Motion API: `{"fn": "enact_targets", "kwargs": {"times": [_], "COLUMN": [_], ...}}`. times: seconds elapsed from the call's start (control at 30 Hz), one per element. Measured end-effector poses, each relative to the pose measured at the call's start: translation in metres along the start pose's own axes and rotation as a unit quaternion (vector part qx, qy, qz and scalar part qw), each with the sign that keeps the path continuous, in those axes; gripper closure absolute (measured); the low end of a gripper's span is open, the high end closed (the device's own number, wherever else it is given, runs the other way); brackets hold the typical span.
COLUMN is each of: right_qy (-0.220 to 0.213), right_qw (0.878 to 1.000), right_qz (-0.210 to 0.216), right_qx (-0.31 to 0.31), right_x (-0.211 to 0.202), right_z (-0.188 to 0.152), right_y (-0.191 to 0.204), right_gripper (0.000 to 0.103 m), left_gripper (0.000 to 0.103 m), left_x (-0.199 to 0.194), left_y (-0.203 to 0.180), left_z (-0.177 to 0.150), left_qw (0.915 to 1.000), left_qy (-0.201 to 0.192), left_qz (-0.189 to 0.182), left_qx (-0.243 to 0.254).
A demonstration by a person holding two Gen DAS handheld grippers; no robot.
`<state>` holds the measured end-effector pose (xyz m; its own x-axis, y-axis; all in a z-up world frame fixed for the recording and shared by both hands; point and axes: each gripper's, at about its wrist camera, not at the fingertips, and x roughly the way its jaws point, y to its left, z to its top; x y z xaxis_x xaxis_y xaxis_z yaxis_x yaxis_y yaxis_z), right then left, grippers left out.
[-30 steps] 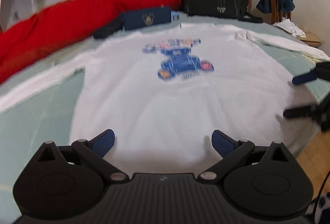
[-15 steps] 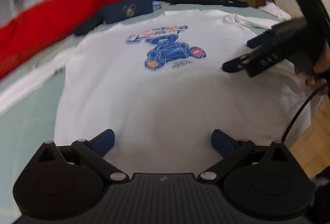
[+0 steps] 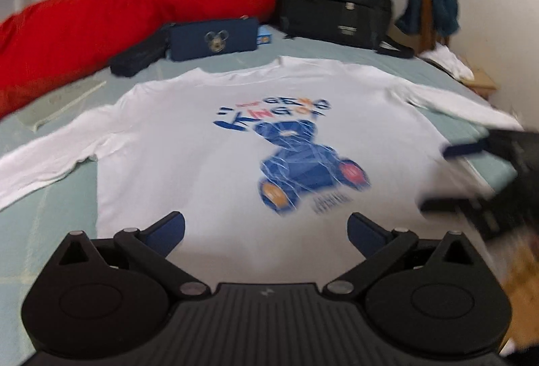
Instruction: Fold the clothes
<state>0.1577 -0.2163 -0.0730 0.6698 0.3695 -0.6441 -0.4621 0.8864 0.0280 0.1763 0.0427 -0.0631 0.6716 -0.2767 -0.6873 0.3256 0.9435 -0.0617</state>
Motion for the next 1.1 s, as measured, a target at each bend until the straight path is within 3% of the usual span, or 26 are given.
{"fn": "enact_targets", "kwargs": {"times": [0.07, 0.1, 0.17, 0.27, 0.4, 0.5, 0.6, 0.67, 0.8, 0.97, 1.1], "right_qy": [0.006, 0.01, 0.017, 0.019, 0.013, 0.017, 0.03, 0.038, 0.046, 0.058, 0.071], "right_qw": [1.0, 1.0, 1.0, 1.0, 0.999, 0.997, 0.996, 0.996, 0.995, 0.992, 0.992], "right_qz": [-0.001, -0.001, -0.001, -0.001, 0.032, 0.067, 0.075, 0.073, 0.071, 0.093, 0.091], "right_qx": [-0.013, -0.017, -0.02, -0.012, 0.024, 0.042, 0.035, 0.028, 0.046, 0.059, 0.046], "right_x": [0.002, 0.003, 0.004, 0.004, 0.004, 0.007, 0.013, 0.017, 0.022, 0.03, 0.039], "right_z": [-0.001, -0.002, -0.003, -0.001, 0.011, 0.023, 0.029, 0.03, 0.031, 0.04, 0.043], "right_y": [0.003, 0.004, 0.003, -0.002, -0.008, -0.005, 0.002, 0.004, 0.0, 0.004, 0.012], "right_gripper": [0.0, 0.0, 0.0, 0.0, 0.0, 0.0, 0.0, 0.0, 0.0, 0.0, 0.0], "left_gripper": [0.001, 0.001, 0.001, 0.001, 0.001, 0.001, 0.001, 0.001, 0.001, 0.001, 0.001], "left_x": [0.019, 0.025, 0.027, 0.018, 0.001, 0.008, 0.024, 0.023, 0.009, 0.024, 0.015], "left_y": [0.013, 0.018, 0.032, 0.05, 0.05, 0.048, 0.05, 0.051, 0.053, 0.059, 0.056], "left_z": [0.0, -0.002, -0.004, 0.003, 0.011, 0.012, 0.004, 0.003, 0.014, 0.009, 0.013], "left_qw": [0.9996, 0.999, 0.9972, 0.9938, 0.9955, 0.9958, 0.9948, 0.9953, 0.9959, 0.9941, 0.9962], "left_qy": [0.019, 0.02, 0.009, 0.014, -0.011, -0.001, 0.026, 0.023, 0.008, 0.024, 0.004], "left_qz": [0.007, 0.031, 0.064, 0.075, 0.03, -0.009, 0.039, 0.054, 0.036, 0.016, 0.016], "left_qx": [-0.021, -0.024, -0.038, -0.08, -0.089, -0.091, -0.09, -0.077, -0.083, -0.105, -0.086]}}
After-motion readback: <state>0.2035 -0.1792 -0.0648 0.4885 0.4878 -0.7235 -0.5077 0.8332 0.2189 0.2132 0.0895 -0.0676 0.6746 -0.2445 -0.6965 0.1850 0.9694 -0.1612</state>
